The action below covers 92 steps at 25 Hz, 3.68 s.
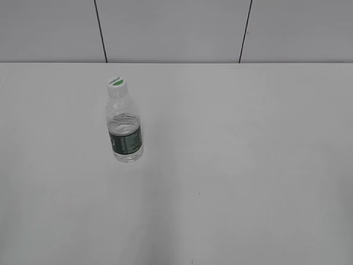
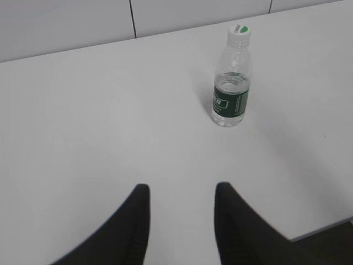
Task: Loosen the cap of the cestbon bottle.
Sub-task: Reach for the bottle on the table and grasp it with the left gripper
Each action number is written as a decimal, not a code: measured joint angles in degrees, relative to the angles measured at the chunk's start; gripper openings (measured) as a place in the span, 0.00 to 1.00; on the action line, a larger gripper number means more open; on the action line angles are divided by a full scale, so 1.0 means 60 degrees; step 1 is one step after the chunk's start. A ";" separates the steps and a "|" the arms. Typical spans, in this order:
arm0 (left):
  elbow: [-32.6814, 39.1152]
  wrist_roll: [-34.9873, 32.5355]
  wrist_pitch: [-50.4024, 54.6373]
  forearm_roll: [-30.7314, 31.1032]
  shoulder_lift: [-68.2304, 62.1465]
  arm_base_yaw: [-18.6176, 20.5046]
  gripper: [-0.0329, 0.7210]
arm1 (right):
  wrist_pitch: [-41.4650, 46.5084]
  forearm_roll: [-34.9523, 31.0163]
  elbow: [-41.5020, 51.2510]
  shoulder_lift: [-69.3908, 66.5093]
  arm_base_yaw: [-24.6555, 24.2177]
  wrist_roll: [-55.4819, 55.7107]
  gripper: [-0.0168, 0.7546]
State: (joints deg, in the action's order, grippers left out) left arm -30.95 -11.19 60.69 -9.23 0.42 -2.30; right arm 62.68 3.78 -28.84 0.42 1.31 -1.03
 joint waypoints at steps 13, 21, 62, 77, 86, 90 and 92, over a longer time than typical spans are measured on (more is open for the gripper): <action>0.0000 0.0000 0.0000 0.0000 0.0000 0.0000 0.36 | 0.0000 0.0000 0.0000 0.0000 0.0000 0.0000 0.68; 0.0000 0.0000 0.0000 0.0000 0.0000 0.0000 0.36 | 0.0000 0.0000 0.0000 0.0000 0.0000 0.0000 0.68; -0.0549 0.0000 -1.0924 -0.0707 -0.8588 -0.0195 0.68 | 0.0000 0.0000 0.0000 0.0000 0.0000 0.0000 0.68; 0.2656 0.3536 -1.7289 0.2659 -1.2321 -0.2453 0.65 | 0.0000 0.0000 0.0000 0.0000 0.0000 0.0000 0.68; 0.2667 0.4050 -1.9175 0.5654 -1.4727 -0.2453 0.65 | 0.0000 0.0000 0.0000 0.0000 0.0000 0.0000 0.68; 0.2667 0.4072 -1.9930 0.5800 -1.5359 -0.2453 0.65 | 0.0000 0.0000 0.0000 0.0000 0.0000 0.0000 0.68; 0.2667 0.4079 -2.0129 0.5749 -1.5633 -0.2453 0.65 | 0.0000 0.0000 0.0000 0.0000 0.0000 0.0000 0.68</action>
State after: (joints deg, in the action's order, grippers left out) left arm -14.95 13.28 -60.08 25.26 -93.38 -17.03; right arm 62.68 3.78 -28.84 0.42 1.31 -1.03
